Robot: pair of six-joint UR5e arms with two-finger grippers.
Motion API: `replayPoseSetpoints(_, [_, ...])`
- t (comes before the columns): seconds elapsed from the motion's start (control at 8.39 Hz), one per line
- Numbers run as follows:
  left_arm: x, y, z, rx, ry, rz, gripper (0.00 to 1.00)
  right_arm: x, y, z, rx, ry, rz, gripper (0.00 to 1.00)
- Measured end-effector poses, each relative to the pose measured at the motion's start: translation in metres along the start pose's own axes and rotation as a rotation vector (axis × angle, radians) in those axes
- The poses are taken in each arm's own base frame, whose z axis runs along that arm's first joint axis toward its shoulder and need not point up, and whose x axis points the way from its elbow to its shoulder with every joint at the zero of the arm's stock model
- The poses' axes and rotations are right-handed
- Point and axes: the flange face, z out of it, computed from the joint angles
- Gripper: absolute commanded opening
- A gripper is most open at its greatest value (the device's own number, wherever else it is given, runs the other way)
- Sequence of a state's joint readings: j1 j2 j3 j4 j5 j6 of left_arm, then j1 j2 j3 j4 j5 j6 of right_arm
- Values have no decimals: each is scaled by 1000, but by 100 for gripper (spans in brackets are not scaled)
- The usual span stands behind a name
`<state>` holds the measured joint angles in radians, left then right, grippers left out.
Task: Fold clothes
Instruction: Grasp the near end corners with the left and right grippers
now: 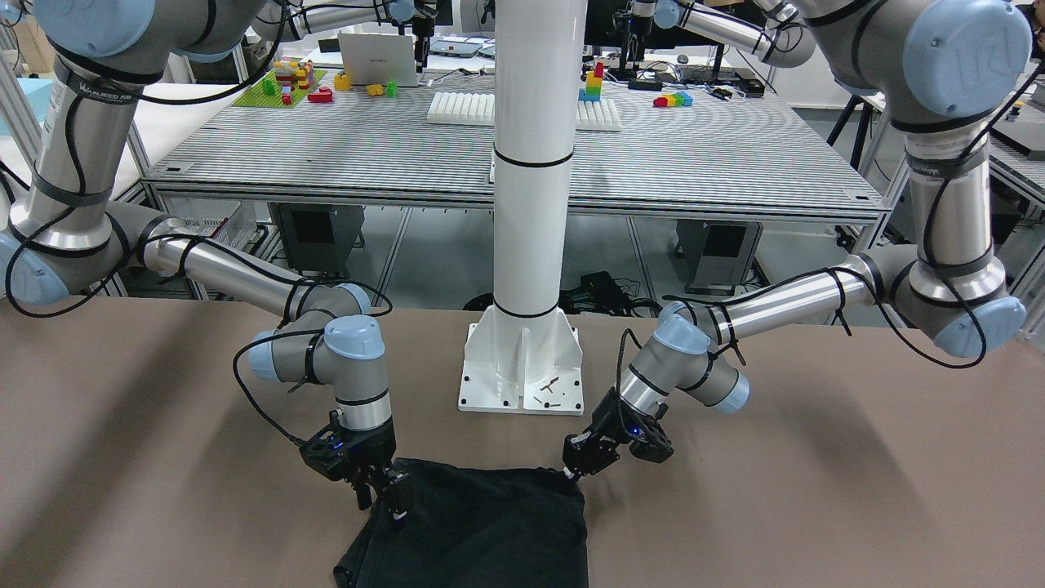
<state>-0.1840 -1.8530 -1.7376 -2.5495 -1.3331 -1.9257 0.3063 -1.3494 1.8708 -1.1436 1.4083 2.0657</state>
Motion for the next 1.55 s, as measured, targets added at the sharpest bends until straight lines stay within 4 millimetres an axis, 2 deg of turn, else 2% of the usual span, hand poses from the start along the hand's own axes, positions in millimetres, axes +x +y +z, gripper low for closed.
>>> replayPoseSetpoints(0.12, [0, 0, 0, 0, 0, 2, 0, 2, 5, 4, -1, -13, 11, 61])
replayPoseSetpoints(0.36, [0, 0, 0, 0, 1, 3, 0, 4, 10, 7, -5, -24, 40, 38])
replayPoseSetpoints(0.72, [0, 0, 0, 0, 1, 3, 0, 1, 10, 1, -3, -48, 58, 1])
replayPoseSetpoints(1.19, [6, -2, -3, 1, 13, 1, 0, 0, 4, -30, -31, -106, 70, 0])
replayPoseSetpoints(1.31, [17, -4, -11, -3, 35, -1, 0, -1, 3, -38, -38, -119, 69, 0])
replayPoseSetpoints(1.55, [42, -8, -42, -20, 83, -9, 0, -5, 12, -57, -67, -143, 62, 0])
